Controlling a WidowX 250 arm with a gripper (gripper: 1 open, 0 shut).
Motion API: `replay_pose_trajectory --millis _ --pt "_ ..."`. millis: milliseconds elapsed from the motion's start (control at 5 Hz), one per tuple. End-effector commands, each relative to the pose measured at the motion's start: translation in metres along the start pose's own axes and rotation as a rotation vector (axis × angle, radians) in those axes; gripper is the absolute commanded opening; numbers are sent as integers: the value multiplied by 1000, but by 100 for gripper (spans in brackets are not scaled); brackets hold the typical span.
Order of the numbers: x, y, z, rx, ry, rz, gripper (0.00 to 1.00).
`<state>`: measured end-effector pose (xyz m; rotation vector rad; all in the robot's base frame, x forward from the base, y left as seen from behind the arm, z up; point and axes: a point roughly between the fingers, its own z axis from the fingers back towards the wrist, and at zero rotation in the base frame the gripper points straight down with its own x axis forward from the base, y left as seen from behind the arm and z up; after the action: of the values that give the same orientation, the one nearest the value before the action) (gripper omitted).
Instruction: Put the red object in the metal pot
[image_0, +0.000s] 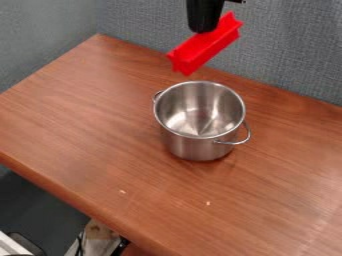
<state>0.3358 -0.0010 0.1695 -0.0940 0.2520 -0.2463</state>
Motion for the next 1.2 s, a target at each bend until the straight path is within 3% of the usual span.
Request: replay_pose_trajectory --millis 0,400,800,1000 --pt "-17 -4 8 34 -34 3 0" --pt "-23 1 -22 60 26 26 0" --pt "-6 -19 -13 116 50 -129 0" --pt "-2 -3 -28 153 51 -211 0"
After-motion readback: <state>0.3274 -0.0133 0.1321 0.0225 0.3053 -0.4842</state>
